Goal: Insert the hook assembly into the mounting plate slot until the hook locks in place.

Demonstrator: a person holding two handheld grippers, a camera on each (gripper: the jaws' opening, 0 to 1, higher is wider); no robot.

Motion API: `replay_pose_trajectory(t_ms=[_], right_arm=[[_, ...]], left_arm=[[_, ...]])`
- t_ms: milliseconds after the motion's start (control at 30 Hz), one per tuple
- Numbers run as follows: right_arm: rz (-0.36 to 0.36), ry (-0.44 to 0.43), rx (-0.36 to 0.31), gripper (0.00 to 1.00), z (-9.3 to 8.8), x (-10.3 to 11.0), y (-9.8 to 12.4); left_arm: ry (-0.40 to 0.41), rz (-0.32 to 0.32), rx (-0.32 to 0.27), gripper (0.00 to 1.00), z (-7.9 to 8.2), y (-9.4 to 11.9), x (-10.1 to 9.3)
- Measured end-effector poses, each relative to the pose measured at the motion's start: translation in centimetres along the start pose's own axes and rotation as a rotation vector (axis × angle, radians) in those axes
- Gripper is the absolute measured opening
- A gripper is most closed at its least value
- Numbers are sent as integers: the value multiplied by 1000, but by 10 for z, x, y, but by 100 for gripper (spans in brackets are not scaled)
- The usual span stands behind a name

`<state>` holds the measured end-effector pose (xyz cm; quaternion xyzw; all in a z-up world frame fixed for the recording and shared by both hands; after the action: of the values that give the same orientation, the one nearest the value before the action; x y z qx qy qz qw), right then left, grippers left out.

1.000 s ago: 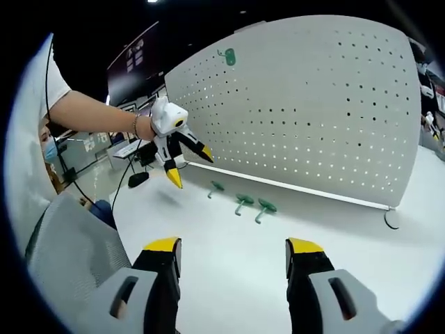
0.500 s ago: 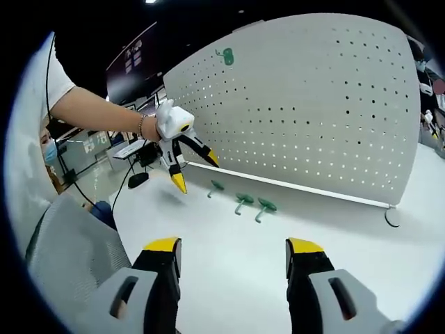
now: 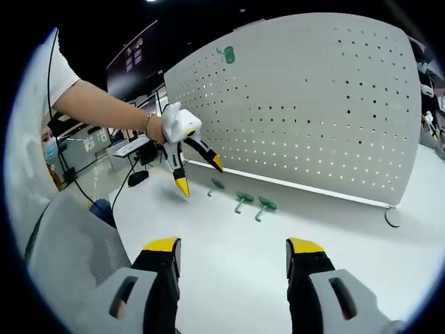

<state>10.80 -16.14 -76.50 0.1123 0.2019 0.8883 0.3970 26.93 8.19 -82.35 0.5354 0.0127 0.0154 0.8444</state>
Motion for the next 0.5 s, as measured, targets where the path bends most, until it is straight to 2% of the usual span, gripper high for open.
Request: replay_pose_trajectory(t_ms=[233, 500], right_arm=[[0, 2, 3, 59, 0, 1, 0], [-6, -5, -1, 58, 1, -1, 1]], left_arm=[[6, -10, 28, 73, -5, -7, 1], [14, -9, 29, 70, -6, -10, 2]])
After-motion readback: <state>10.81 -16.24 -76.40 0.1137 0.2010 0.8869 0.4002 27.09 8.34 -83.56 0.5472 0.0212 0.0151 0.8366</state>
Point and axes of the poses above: the point that each gripper's makers call its tool centre point, and the gripper's own axes: y roughly backward along the fingers, x roughly to its left, z roughly out of its top, the point moved 5 cm from there along y, roughly backward along the fingers, and after that the axes turned 8 degrees about y, right-handed, at the moved point
